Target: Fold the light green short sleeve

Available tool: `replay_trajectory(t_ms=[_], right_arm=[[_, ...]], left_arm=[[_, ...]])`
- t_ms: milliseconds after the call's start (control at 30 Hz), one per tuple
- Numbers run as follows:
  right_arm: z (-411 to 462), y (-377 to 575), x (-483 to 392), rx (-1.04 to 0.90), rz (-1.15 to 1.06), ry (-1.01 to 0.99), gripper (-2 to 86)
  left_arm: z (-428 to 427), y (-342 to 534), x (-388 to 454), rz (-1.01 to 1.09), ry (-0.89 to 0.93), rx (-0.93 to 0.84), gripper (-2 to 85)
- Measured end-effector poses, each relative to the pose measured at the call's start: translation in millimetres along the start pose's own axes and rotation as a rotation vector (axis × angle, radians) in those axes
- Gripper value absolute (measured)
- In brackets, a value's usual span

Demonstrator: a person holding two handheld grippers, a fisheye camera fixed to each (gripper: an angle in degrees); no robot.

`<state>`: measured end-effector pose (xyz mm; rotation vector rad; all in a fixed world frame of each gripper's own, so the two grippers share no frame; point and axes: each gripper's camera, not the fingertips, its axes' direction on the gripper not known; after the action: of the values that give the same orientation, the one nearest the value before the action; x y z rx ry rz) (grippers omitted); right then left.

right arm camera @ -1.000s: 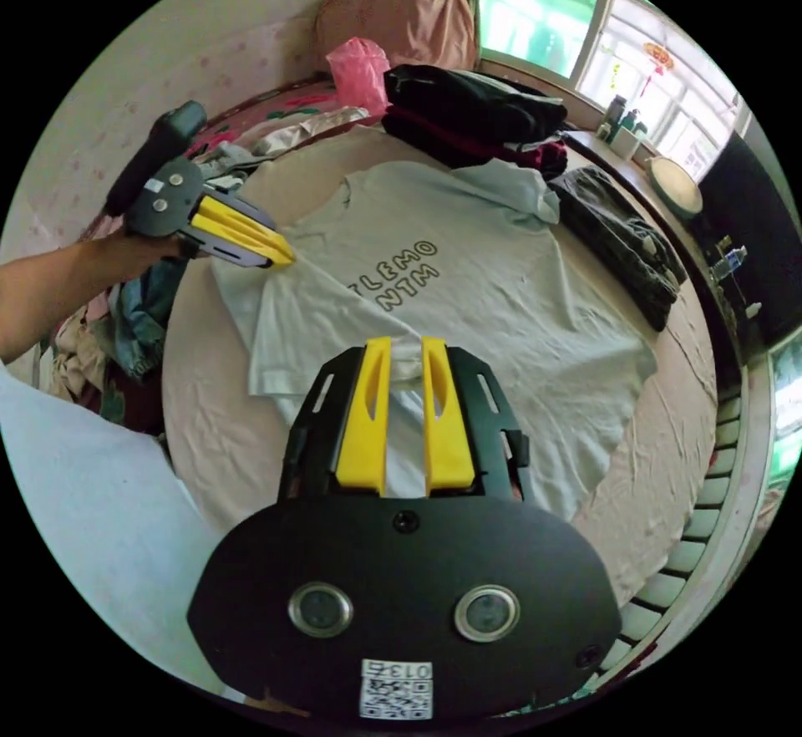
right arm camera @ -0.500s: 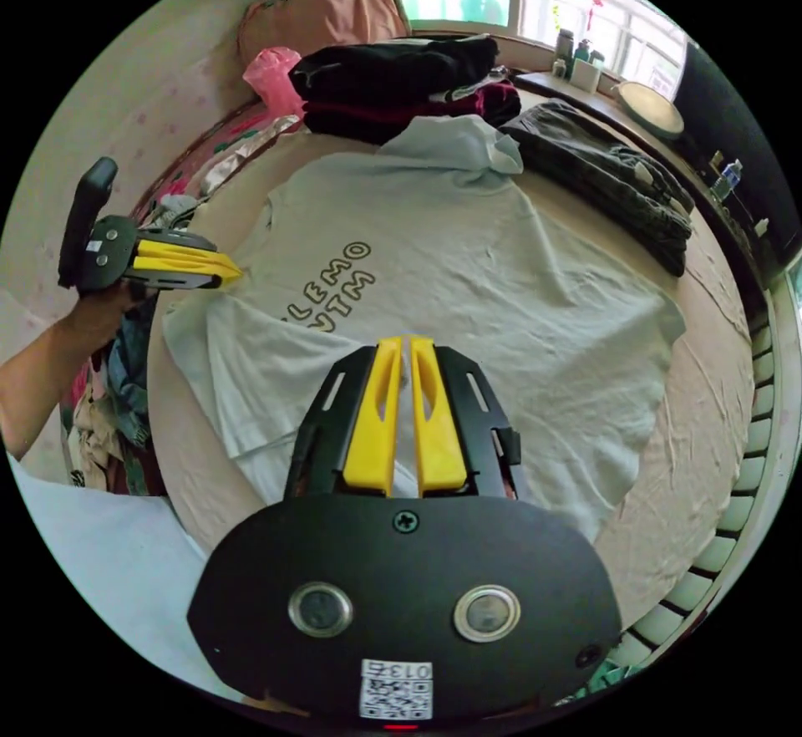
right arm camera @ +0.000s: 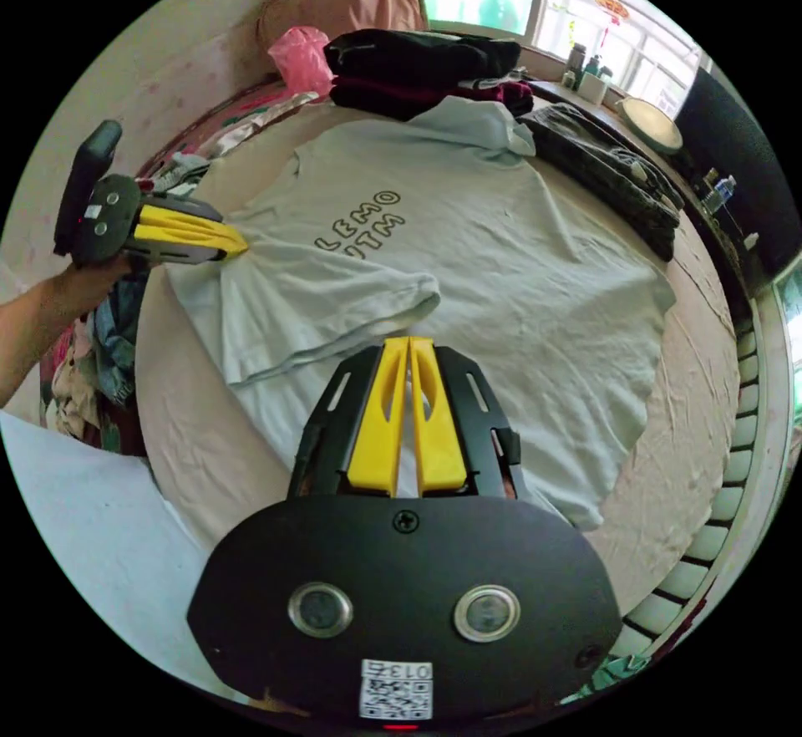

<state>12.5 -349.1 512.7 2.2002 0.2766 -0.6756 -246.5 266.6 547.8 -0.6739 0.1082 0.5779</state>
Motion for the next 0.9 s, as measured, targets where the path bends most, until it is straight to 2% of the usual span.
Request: replay_trajectory(t_ms=[67,133,300,433,567,700,833,900], right_arm=[[-19,9,12,0.049,0.048,0.001,0.4],[-39,27,25,0.073,0.088,0.042,0.4],[-57,96,66,-0.061,0.205,0.214,0.4],[-58,116,88,-0.071,0.304,0.262,0.8],[-49,121,114,-0.111,0.391,0.172,1.7],[-51,123,132,-0.074,0.468,0.123,2.0],[-48,121,139,-0.090,0.435,0.078,1.3],[-50,117,138,-0.134,0.370,0.118,1.1]], left_arm=[[-4,-1,1,-0.006,-0.017,-0.040,-0.3],[-14,6,2,-0.011,-0.050,-0.006,-0.3],[-16,34,2,-0.042,-0.065,-0.049,-0.2],[-8,51,-1,-0.087,-0.058,-0.100,-0.2],[-5,55,1,-0.098,-0.080,-0.100,-0.3],[-5,54,0,-0.114,-0.086,-0.116,-0.3],[-5,55,-2,-0.111,-0.086,-0.122,-0.3],[-5,54,-4,-0.118,-0.082,-0.127,-0.3]])
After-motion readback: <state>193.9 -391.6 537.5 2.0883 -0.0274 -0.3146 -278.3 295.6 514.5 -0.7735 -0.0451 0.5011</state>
